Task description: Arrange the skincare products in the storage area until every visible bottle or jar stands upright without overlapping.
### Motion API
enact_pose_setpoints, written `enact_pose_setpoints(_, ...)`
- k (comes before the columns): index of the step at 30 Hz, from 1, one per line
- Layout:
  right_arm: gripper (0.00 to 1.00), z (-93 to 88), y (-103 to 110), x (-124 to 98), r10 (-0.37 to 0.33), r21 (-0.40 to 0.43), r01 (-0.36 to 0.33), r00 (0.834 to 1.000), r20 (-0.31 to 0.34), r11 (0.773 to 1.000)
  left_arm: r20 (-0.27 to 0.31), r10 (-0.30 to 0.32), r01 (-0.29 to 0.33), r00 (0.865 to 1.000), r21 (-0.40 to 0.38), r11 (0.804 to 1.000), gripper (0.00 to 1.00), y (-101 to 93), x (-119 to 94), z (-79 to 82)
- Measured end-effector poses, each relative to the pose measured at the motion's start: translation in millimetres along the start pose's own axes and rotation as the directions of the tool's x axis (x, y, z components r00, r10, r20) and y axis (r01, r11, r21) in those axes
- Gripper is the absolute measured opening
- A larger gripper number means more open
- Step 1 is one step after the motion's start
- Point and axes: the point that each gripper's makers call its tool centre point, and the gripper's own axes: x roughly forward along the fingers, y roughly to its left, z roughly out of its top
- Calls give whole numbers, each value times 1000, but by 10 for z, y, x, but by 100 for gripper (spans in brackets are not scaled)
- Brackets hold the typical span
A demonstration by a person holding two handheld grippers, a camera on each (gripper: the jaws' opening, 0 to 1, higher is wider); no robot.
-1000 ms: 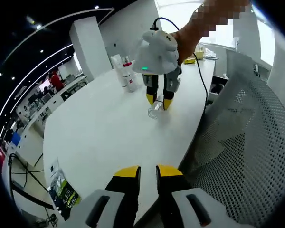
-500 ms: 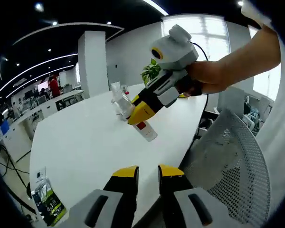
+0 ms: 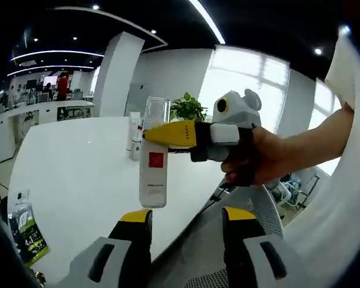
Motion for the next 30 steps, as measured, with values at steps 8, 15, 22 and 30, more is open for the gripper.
enact_pose_setpoints(8, 17, 26, 130, -82, 8, 20, -10, 998, 65, 1000, 6, 22, -21, 1000, -117, 993, 70, -37, -14, -2)
enact_pose_setpoints(15, 17, -7, 197, -149, 42, 78, -49, 995, 90, 996, 85, 54, -39, 995, -172, 984, 82, -27, -65, 99)
enact_pose_setpoints(22, 17, -127, 185, -154, 27, 55, -29, 999, 41, 998, 81, 62, -56, 995, -72, 996, 78, -88, -57, 7)
enact_pose_setpoints(30, 17, -187, 230, -154, 49, 43, -50, 999, 19, 998, 123, 71, -62, 990, -78, 995, 72, -70, -82, 69)
